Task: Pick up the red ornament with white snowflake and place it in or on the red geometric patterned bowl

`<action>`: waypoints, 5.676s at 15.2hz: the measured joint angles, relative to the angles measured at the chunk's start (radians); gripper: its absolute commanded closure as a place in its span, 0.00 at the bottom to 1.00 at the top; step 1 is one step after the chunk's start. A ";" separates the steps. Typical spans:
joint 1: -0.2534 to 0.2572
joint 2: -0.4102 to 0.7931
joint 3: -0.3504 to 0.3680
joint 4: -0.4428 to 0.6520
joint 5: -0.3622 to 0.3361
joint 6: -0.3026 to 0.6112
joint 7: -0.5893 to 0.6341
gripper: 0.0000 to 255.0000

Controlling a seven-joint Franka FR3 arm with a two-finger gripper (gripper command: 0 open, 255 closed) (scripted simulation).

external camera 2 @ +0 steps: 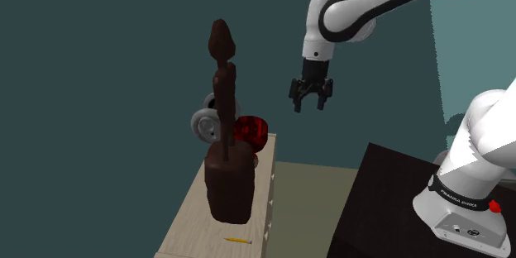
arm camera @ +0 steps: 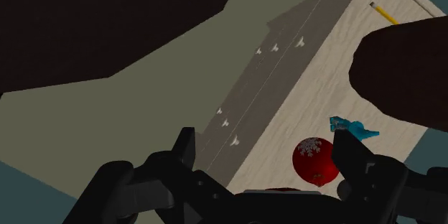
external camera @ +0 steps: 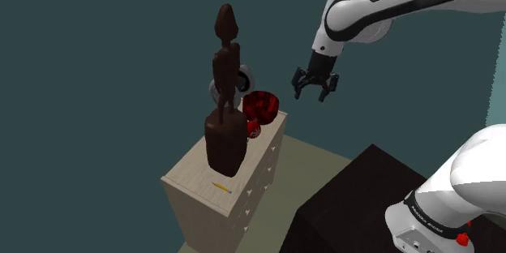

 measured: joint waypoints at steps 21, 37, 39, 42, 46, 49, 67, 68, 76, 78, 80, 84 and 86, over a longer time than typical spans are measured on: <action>-0.033 0.799 0.058 0.392 0.615 0.397 0.153 0.00; -0.013 0.938 0.092 0.479 0.678 0.471 0.143 1.00; -0.013 0.938 0.092 0.479 0.678 0.470 0.143 1.00; -0.013 0.938 0.092 0.479 0.678 0.469 0.143 1.00; -0.013 0.938 0.092 0.479 0.678 0.469 0.143 1.00; -0.011 0.926 0.090 0.474 0.674 0.464 0.153 1.00; 0.005 0.724 0.054 0.413 0.592 0.351 0.292 1.00; 0.005 0.712 0.052 0.411 0.586 0.343 0.300 1.00; 0.010 0.631 0.038 0.406 0.544 0.282 0.369 1.00; 0.011 0.613 0.035 0.408 0.533 0.267 0.385 1.00; 0.013 0.598 0.033 0.410 0.524 0.254 0.400 1.00; -0.025 0.653 0.006 0.494 0.498 0.196 0.380 1.00; -0.045 0.695 -0.008 0.560 0.480 0.159 0.376 1.00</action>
